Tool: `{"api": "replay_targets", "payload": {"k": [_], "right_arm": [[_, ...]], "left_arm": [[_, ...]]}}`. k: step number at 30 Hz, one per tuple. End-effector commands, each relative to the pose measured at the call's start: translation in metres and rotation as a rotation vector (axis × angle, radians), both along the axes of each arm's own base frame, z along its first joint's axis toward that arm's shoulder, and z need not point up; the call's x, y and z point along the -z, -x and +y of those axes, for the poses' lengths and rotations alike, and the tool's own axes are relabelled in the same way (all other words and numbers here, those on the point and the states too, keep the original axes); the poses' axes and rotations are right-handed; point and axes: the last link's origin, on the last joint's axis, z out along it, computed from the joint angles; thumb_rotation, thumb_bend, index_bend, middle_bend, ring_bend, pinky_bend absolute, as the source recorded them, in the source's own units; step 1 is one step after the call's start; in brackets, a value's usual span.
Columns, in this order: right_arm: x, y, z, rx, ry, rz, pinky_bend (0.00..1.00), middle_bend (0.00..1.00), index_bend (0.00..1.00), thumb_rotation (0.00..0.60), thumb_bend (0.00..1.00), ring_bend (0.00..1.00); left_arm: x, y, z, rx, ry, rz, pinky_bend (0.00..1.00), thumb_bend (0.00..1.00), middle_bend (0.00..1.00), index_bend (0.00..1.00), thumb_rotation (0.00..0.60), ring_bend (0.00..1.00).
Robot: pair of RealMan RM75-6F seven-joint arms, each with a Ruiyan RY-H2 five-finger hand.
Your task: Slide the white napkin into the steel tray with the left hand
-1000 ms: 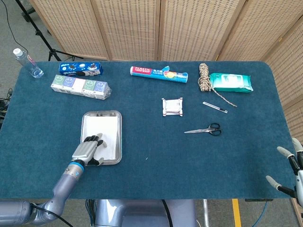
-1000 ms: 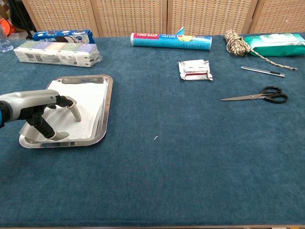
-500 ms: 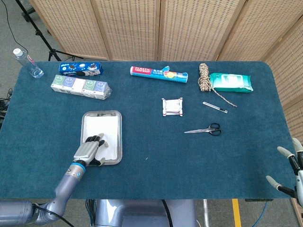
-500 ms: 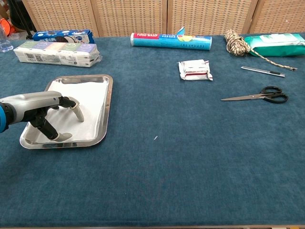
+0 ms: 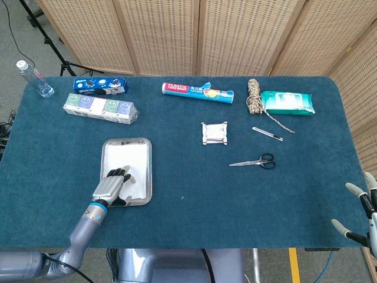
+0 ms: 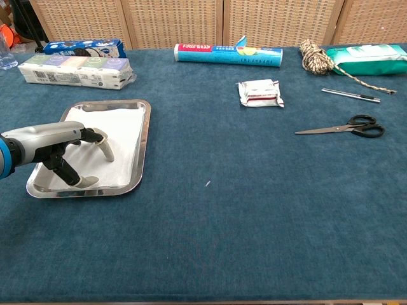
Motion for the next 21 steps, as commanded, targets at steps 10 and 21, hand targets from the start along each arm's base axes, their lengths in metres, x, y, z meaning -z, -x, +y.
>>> {"api": "replay_targets", "payload": {"k": [10,21], "right_arm": [[0.0,0.0,0.0,-0.003,0.003,-0.002,0.0,0.0,0.21,0.6,0.05,0.0],[0.001,-0.001,0.0,-0.007,0.007,0.002,0.0,0.0,0.21,0.6,0.05,0.0]], "left_arm": [[-0.002,-0.003,-0.002,0.018,-0.003,-0.017,0.0,0.36,0.0,0.32,0.6,0.0],[-0.04,-0.02,0.012,0.058,-0.148,-0.092,0.0,0.35,0.0,0.32,0.6,0.0]]}}
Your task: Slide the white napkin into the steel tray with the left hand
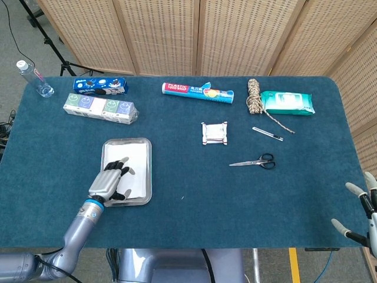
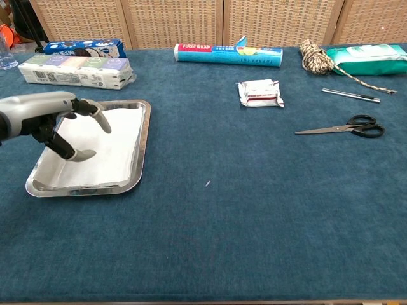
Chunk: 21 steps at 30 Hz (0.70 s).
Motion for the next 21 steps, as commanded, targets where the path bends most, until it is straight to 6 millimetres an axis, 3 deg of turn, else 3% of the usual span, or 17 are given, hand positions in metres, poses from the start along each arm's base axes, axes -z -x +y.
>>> {"api": "replay_targets", "payload": {"k": [1,6,11,18,21], "right_arm": [[0.0,0.0,0.0,-0.001,0.0,0.001,0.0,0.0,0.21,0.6,0.05,0.0],[0.0,0.0,0.0,0.0,-0.002,0.002,0.0,0.0,0.21,0.6,0.05,0.0],[0.0,0.0,0.001,0.001,-0.002,0.0,0.0,0.0,0.21,0.6,0.05,0.0],[0.002,0.0,-0.001,0.003,-0.012,0.003,0.0,0.0,0.21,0.6,0.05,0.0],[0.006,-0.001,-0.003,0.006,-0.027,0.013,0.0,0.0,0.21,0.6,0.05,0.0]], "left_arm": [[-0.015,-0.007,0.007,0.012,-0.061,-0.041,0.0,0.35,0.0,0.32,0.6,0.0],[-0.036,-0.014,0.011,0.029,-0.119,-0.112,0.0,0.35,0.0,0.32,0.6,0.0],[-0.059,-0.012,0.001,0.054,-0.181,-0.155,0.0,0.35,0.0,0.32,0.6,0.0],[-0.086,0.014,-0.035,0.046,-0.273,-0.222,0.0,0.34,0.0,0.32,0.6,0.0],[-0.098,0.039,-0.066,0.057,-0.368,-0.268,0.0,0.34,0.0,0.32,0.6,0.0]]}}
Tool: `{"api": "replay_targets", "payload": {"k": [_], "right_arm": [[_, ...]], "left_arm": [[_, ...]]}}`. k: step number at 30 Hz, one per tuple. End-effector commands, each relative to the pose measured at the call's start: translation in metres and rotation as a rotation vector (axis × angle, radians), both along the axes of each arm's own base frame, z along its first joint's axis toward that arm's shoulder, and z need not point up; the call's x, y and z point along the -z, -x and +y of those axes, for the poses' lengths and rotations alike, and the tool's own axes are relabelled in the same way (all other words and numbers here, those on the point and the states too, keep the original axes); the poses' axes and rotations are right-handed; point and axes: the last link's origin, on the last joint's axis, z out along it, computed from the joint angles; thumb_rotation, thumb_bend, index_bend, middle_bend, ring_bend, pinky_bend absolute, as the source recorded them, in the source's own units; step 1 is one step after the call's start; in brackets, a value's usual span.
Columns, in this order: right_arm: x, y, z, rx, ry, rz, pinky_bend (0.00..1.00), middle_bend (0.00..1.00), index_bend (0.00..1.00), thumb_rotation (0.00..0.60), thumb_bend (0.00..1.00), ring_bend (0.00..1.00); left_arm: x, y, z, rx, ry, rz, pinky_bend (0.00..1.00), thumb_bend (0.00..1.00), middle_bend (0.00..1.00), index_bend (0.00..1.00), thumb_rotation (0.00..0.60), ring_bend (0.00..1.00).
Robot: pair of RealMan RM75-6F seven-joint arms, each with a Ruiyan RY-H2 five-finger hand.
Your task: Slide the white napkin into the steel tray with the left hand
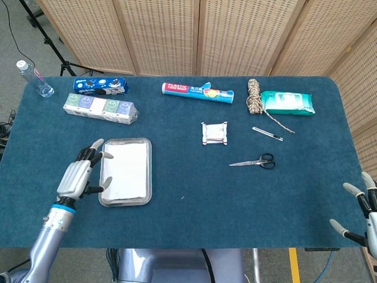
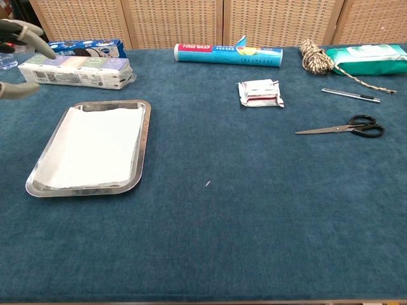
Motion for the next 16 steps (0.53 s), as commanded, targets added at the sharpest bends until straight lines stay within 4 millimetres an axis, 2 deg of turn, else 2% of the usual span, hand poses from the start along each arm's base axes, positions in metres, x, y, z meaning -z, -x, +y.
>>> {"api": "replay_targets", "payload": {"k": [1,5,8,11,16], "right_arm": [[0.003,-0.001,-0.002,0.001,-0.009,0.005,0.0,0.0,0.21,0.6,0.05,0.0],[0.004,-0.001,-0.002,0.005,-0.012,0.008,0.0,0.0,0.21,0.6,0.05,0.0],[0.006,-0.001,-0.003,0.007,-0.019,0.014,0.0,0.0,0.21,0.6,0.05,0.0],[0.009,0.0,-0.005,0.012,-0.028,0.021,0.0,0.0,0.21,0.6,0.05,0.0],[0.012,0.0,-0.006,0.02,-0.038,0.034,0.0,0.0,0.21,0.6,0.05,0.0]], "left_arm": [[-0.018,0.036,-0.045,0.012,-0.12,-0.062,0.0,0.34,0.0,0.32,0.6,0.0],[-0.025,0.053,-0.064,0.061,-0.213,-0.026,0.0,0.33,0.0,0.32,0.6,0.0],[-0.031,0.069,-0.079,0.08,-0.288,0.084,0.0,0.33,0.0,0.31,0.6,0.0],[-0.031,0.084,-0.088,0.059,-0.283,0.179,0.0,0.33,0.0,0.3,0.6,0.0],[-0.031,0.096,-0.095,0.016,-0.256,0.183,0.0,0.33,0.0,0.29,0.6,0.0]]}}
